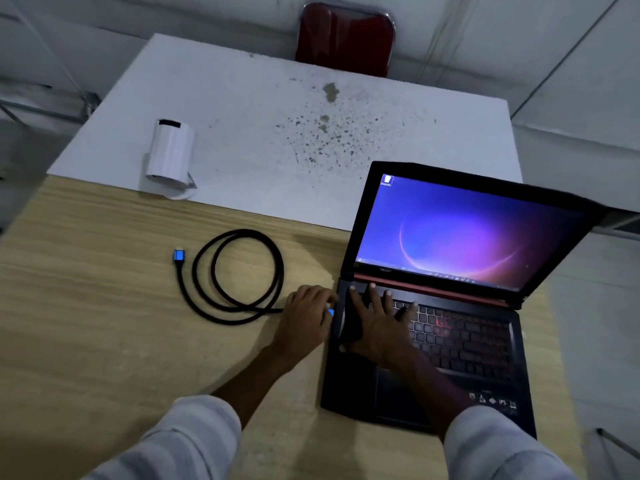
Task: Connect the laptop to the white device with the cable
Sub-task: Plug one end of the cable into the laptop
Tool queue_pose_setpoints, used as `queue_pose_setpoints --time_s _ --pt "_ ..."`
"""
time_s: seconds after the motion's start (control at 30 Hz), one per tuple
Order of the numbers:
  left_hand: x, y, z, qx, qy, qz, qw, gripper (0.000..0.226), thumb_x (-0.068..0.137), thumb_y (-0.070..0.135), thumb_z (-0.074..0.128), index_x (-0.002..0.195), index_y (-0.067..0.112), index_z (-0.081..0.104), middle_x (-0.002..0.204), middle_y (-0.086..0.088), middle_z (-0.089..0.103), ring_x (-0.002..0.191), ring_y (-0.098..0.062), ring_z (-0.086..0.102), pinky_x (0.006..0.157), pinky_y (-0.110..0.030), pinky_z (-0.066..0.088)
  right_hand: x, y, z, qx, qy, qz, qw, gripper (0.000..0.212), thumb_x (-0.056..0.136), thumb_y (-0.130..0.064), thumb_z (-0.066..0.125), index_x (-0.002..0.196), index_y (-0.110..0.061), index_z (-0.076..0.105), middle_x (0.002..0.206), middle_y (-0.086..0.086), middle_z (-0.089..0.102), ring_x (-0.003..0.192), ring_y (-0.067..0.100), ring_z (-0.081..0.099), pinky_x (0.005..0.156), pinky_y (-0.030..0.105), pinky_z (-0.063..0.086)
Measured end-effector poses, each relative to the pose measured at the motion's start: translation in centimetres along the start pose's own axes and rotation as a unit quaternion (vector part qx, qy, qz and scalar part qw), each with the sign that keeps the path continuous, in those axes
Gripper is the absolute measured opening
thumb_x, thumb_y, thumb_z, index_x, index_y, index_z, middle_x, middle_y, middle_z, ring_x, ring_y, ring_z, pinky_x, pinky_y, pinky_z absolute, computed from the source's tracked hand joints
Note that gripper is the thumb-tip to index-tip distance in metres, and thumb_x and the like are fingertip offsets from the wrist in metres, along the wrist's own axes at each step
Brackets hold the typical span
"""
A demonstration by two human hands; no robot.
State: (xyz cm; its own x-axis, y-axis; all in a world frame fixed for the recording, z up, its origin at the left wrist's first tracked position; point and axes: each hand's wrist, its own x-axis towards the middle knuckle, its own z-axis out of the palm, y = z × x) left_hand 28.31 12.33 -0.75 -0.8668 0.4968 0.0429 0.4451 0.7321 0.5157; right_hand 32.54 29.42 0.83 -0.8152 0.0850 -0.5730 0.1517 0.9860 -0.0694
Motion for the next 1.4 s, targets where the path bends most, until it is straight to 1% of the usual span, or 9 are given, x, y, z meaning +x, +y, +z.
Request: queue_pose_setpoints --time_s 0.1,0.17,0.27,0.4,0.5,0.77,0.87,1.23,1.4 --pt "0.2 -2.8 -1.1 0.066 -0.129 0.011 0.989 0.040 0.081 0.029 0.055 0.120 0.026 0.056 0.117 0.005 0.061 0.110 -0.021 0.053 0.091 -0.038 0.045 0.1 -0.1 0.0 -0.002 0.001 0.002 1.000 0.120 0.064 -0.079 0.059 0.150 -0.038 -0.014 0.164 0.011 -0.015 0.148 0.045 -0.011 0.103 0.081 -0.008" --pt "0.4 -3.6 -1.2 0.103 -0.167 0.034 0.980 0.038 0.085 0.035 0.056 0.122 0.029 0.056 0.119 0.006 0.060 0.112 -0.020 0.052 0.092 -0.037 0.043 0.2 -0.3 0.0 0.001 -0.004 0.004 1.000 0.120 0.065 -0.080 0.059 0.150 -0.038 -0.014 0.164 0.011 -0.016 0.148 0.046 -0.013 0.102 0.080 -0.009" --pt "0.9 -3.3 -1.0 0.095 -0.144 0.031 0.984 0.025 0.091 0.035 0.057 0.115 0.030 0.061 0.114 0.009 0.065 0.111 -0.018 0.054 0.091 -0.037 0.039 0.1 -0.7 -0.2 0.010 -0.008 0.010 1.000 0.121 0.065 -0.080 0.060 0.151 -0.037 -0.015 0.163 0.011 -0.018 0.147 0.046 -0.015 0.103 0.080 -0.009" --pt "0.8 -3.2 -0.7 0.049 -0.118 0.000 0.992 0.020 0.088 0.031 0.064 0.107 0.028 0.065 0.105 0.008 0.069 0.109 -0.016 0.056 0.093 -0.038 0.034 -0.1 -0.9 -0.3 0.005 -0.011 0.015 1.000 0.122 0.065 -0.081 0.059 0.151 -0.036 -0.017 0.163 0.012 -0.019 0.147 0.046 -0.016 0.105 0.080 -0.008" --pt "1.0 -3.4 -0.8 0.030 -0.116 -0.005 0.993 0.018 0.085 0.032 0.067 0.103 0.029 0.067 0.101 0.009 0.070 0.107 -0.013 0.057 0.093 -0.039 0.034 -0.1 -1.0 -0.4 0.001 -0.012 0.018 1.000 0.122 0.066 -0.080 0.059 0.151 -0.035 -0.017 0.163 0.012 -0.020 0.147 0.046 -0.016 0.106 0.080 -0.006" --pt "1.5 -3.9 -1.1 0.042 -0.121 0.052 0.990 0.023 0.082 0.028 0.068 0.105 0.028 0.069 0.099 0.006 0.071 0.103 -0.014 0.062 0.091 -0.040 0.035 0.0 -1.4 -0.2 0.002 -0.007 0.019 1.000 0.123 0.066 -0.078 0.060 0.151 -0.032 -0.016 0.163 0.014 -0.019 0.146 0.048 -0.016 0.105 0.080 -0.008" --pt "1.4 -3.9 -0.8 0.029 -0.109 0.050 0.992 0.021 0.079 0.024 0.071 0.101 0.027 0.070 0.094 0.006 0.072 0.098 -0.016 0.064 0.089 -0.040 0.037 0.2 -1.2 -0.3 -0.001 -0.010 0.023 1.000 0.123 0.066 -0.078 0.060 0.151 -0.032 -0.016 0.162 0.014 -0.019 0.146 0.048 -0.016 0.105 0.080 -0.008" --pt "1.4 -3.7 -0.8 0.021 -0.111 0.042 0.993 0.025 0.085 0.025 0.067 0.109 0.027 0.069 0.103 0.007 0.070 0.104 -0.013 0.060 0.093 -0.035 0.030 0.0 -1.5 -0.6 0.007 -0.015 0.026 1.000 0.123 0.067 -0.077 0.062 0.152 -0.032 -0.014 0.162 0.015 -0.020 0.146 0.048 -0.016 0.107 0.079 -0.008" --pt "1.6 -3.3 -0.8 0.015 -0.127 0.014 0.992 0.024 0.082 0.023 0.066 0.105 0.030 0.068 0.102 0.008 0.070 0.102 -0.013 0.059 0.089 -0.035 0.027 0.0 -1.5 -0.6 0.006 -0.024 0.027 0.999 0.123 0.067 -0.076 0.063 0.152 -0.031 -0.015 0.162 0.015 -0.021 0.146 0.048 -0.017 0.107 0.078 -0.007"
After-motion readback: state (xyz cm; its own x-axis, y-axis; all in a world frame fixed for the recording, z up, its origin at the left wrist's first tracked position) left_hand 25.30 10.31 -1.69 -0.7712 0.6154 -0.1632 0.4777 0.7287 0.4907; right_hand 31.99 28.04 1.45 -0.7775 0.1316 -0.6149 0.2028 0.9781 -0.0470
